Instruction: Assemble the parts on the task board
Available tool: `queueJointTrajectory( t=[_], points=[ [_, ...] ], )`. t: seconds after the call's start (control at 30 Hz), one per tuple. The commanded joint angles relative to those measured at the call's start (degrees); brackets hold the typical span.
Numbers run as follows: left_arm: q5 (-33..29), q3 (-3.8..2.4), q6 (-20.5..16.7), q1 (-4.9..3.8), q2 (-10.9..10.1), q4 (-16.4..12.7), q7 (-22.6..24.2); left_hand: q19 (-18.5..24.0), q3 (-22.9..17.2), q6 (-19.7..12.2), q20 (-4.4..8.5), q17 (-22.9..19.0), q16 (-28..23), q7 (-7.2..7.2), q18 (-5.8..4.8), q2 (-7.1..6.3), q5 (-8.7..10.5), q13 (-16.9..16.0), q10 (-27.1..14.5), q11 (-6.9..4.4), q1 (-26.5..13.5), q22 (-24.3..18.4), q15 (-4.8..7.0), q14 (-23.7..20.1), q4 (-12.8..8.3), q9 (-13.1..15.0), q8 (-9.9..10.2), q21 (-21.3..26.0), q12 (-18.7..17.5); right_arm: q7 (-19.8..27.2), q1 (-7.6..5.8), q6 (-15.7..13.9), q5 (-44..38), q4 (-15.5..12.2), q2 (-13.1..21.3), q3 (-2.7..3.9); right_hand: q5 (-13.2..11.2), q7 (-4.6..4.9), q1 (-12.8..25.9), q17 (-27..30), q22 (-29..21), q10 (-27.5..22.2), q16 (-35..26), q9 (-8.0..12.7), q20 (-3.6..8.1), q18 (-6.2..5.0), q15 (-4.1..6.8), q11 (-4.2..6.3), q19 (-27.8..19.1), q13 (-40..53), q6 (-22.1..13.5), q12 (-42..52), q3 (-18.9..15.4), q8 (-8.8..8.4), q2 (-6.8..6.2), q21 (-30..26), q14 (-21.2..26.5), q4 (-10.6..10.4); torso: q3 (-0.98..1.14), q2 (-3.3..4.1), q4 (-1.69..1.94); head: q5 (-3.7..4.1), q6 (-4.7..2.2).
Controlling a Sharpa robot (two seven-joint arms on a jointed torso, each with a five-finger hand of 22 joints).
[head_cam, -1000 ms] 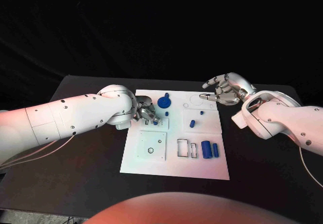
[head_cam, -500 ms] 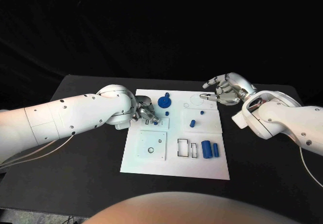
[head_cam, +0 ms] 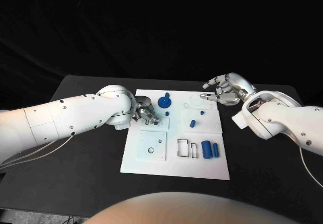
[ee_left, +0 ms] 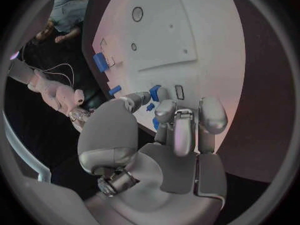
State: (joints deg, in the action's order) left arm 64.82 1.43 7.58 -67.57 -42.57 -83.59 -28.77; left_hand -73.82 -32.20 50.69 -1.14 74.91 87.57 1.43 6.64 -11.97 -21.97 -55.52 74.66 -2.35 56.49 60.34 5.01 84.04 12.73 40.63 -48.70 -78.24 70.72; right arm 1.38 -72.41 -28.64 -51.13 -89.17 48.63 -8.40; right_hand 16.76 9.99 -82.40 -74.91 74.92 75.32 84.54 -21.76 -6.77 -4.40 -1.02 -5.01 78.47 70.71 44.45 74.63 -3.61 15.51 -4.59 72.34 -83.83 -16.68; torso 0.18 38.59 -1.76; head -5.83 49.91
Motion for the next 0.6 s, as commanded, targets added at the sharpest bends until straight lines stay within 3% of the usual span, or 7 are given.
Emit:
queueJointTrajectory(
  t=[0.03,0.17,0.3,0.47,0.53,0.6],
  points=[
    [-0.4,-0.01,0.3,0.03,0.0,-0.2,0.0,-0.4,1.0,0.5,0.12,9.5,0.1,-0.1,-0.9,-0.32,0.03,0.0,0.3,-0.12,0.1,0.0,0.48,4.5,0.4,-0.1,0.1,0.2,0.2,0.1,0.06,0.7,-0.2,0.0,0.0,0.0,-0.3,-0.01,0.6,-1.5,1.1,-0.4,-0.4,0.1,0.05,-0.43,0.33,-0.04,-0.2,0.0,-0.3,-0.2,-0.3,0.36,-0.06,-0.2,-2.9,0.1,0.0,-0.01,0.0,-0.01,-0.08],
    [-1.4,-0.22,-0.6,-0.07,-0.4,-0.8,0.1,-0.4,3.9,0.5,0.13,9.5,0.1,-0.06,-0.89,-0.79,0.12,0.2,0.2,-0.09,0.1,0.0,0.47,4.5,2.5,-0.1,0.1,0.3,0.0,0.1,0.08,0.6,-0.2,0.2,-0.1,0.0,-0.3,-0.01,0.6,-1.5,1.1,-0.4,-0.3,0.1,0.05,-0.43,0.33,-0.04,-0.2,0.0,-0.3,-0.1,-0.3,0.37,-0.04,-0.2,-2.9,0.1,-0.03,-0.03,0.05,0.01,-0.29],
    [-2.8,-1.14,-1.9,-0.59,-0.8,-1.2,0.2,-0.1,5.3,0.0,0.09,9.4,0.0,0.12,-0.79,-1.14,0.13,1.8,-0.8,0.05,0.7,-0.5,0.39,4.5,3.4,-0.3,0.5,0.5,-1.0,0.2,0.11,0.5,-0.2,0.5,-0.1,0.0,-0.3,-0.01,0.7,-1.6,1.1,-0.4,-0.3,0.1,0.05,-0.42,0.33,-0.04,-0.1,0.0,-0.3,-0.2,-0.4,0.39,0.0,-0.2,-2.9,0.0,0.03,-0.14,0.11,-0.15,-0.48],
    [-5.4,-2.14,-2.9,-2.34,-1.3,-1.1,0.3,1.5,7.0,-1.8,-0.31,9.1,-0.1,0.93,-0.32,-1.14,-0.15,6.5,-3.9,0.74,2.1,-3.2,-0.15,4.3,3.8,-0.8,1.8,1.9,-4.1,0.2,0.15,0.5,-0.2,1.0,-0.2,0.0,-0.3,-0.01,0.7,-1.6,1.1,-0.4,-0.3,0.1,0.05,-0.42,0.33,-0.04,-0.1,0.0,-0.3,-0.2,-0.4,0.39,0.0,-0.2,-2.9,0.0,-0.02,-0.06,0.03,-0.28,-0.78],
    [-5.9,-2.57,-1.3,-3.41,-1.5,-0.6,0.1,3.8,7.8,-3.1,-0.81,7.6,-0.9,1.73,0.34,-0.8,-0.29,11.3,-7.2,1.5,3.0,-7.0,-0.8,3.8,3.9,-1.4,2.9,3.9,-7.4,0.2,0.15,0.5,-0.2,1.1,-0.2,0.0,-0.3,-0.01,0.7,-1.6,1.1,-0.4,-0.3,0.1,0.05,-0.42,0.33,-0.04,-0.1,0.0,-0.3,-0.2,-0.4,0.39,0.0,-0.2,-2.9,0.0,-0.03,-0.03,0.02,-0.25,-0.83],
    [-5.9,-2.9,0.3,-4.79,-1.4,0.3,0.0,4.4,8.2,-4.8,-1.38,7.1,-1.1,2.72,0.48,-0.1,-0.43,12.8,-8.3,2.29,3.9,-7.9,-1.5,3.5,3.9,-2.5,4.8,4.5,-8.3,0.2,0.16,0.5,-0.2,1.3,-0.3,0.0,-0.4,0.0,0.9,-1.6,1.1,-0.4,-0.3,0.1,0.05,-0.43,0.33,-0.05,-0.1,0.0,-0.3,-0.2,-0.4,0.41,0.03,-0.2,-2.9,0.0,-0.05,-0.02,0.01,-0.19,-0.91]
  ],
)
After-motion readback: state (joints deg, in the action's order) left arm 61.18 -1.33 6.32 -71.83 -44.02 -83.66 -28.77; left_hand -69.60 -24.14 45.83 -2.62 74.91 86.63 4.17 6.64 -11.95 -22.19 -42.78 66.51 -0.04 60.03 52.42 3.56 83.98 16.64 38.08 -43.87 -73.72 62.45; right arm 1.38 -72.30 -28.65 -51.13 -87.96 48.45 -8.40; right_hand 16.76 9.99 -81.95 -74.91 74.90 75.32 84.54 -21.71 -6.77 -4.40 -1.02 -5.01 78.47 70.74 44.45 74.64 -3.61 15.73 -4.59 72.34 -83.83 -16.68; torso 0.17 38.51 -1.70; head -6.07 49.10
